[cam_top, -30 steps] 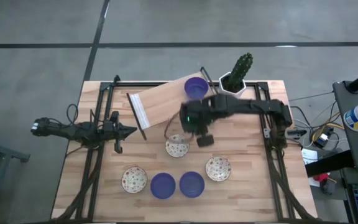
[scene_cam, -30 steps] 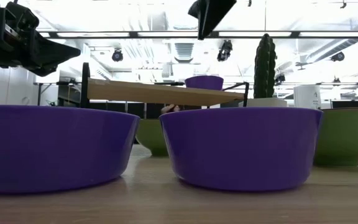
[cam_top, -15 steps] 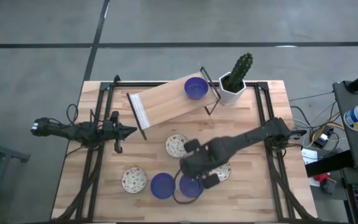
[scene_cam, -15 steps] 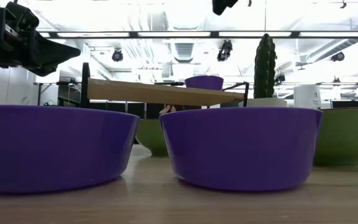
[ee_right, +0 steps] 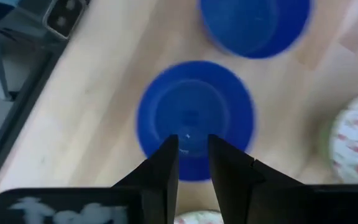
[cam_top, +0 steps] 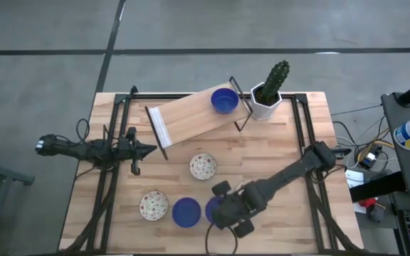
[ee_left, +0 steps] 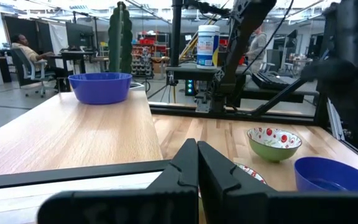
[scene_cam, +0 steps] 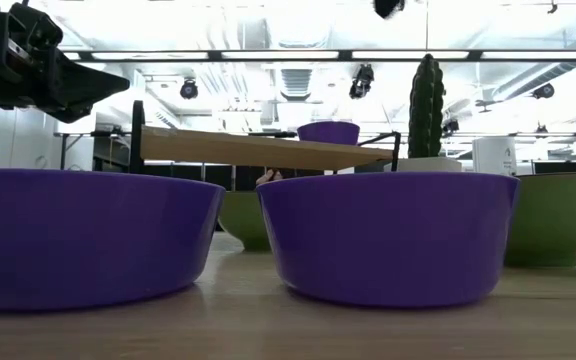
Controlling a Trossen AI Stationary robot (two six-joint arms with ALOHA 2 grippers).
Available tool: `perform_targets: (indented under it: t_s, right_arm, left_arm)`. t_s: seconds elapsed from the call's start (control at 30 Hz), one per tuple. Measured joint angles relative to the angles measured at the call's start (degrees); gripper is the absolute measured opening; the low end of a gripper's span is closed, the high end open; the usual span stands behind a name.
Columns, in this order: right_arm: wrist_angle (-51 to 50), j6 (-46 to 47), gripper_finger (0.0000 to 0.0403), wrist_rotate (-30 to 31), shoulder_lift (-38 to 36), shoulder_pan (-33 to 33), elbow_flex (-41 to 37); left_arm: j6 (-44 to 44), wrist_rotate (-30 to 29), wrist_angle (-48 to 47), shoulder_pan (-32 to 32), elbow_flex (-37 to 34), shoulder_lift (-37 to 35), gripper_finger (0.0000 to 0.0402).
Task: Pick & Place Mini bowls
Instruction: Stack the right blue bowl on top of the blue bowl on the shelf
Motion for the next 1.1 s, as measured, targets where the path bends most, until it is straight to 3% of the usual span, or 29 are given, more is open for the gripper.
perform_targets:
  t_s: [0.43, 1.1]
  right_arm:
    - [15.35, 1.38, 0.0078, -0.03, -0.02, 3.58, -12.59]
    - [16.87, 5.61, 0.0081, 0.09, -0.02, 4.91, -16.03]
  left_arm:
    - [0.00, 0.00, 0.02, 0.00, 0.00, 0.00, 0.0000]
    - [0.00, 0.01, 0.02, 0.00, 0.00, 0.00, 0.0000]
